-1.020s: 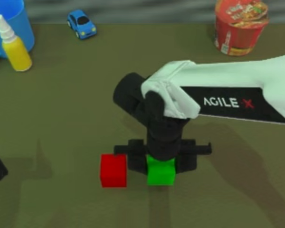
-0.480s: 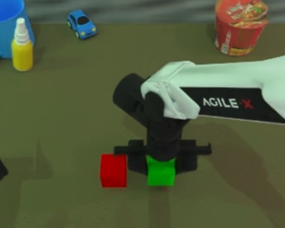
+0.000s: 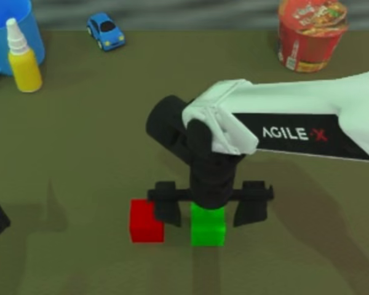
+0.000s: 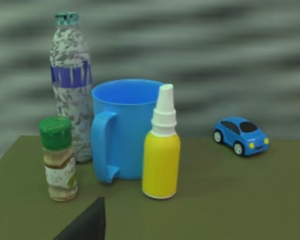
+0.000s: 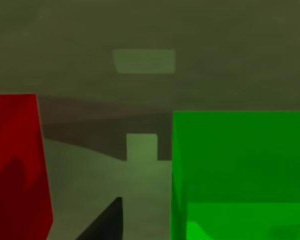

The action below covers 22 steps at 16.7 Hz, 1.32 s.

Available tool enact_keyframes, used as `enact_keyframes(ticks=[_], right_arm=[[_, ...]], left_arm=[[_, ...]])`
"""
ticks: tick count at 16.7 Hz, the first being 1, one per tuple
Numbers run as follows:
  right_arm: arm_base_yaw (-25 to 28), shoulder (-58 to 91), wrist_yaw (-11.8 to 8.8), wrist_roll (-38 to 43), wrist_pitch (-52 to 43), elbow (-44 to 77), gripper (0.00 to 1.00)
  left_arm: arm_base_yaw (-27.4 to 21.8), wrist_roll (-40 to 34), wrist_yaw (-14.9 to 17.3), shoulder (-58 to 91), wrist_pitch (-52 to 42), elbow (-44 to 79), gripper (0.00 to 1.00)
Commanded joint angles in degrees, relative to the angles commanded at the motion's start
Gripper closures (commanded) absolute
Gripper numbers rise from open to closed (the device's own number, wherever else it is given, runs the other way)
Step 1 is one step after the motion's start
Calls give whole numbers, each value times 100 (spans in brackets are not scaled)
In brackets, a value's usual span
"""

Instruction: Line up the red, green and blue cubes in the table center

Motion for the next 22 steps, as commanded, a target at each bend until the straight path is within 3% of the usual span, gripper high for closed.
enact_keyframes(ticks=[8,15,22], right_arm=[[-2,-26,1,8,-99,93,0],[39,-451,-5,-10,-1366,909,0],[-82,-645,-2,-87,-1352,713,0]], left_arm=[[0,0,0,0,0,0,0],[0,0,0,0,0,0,0],[0,0,0,0,0,0,0]])
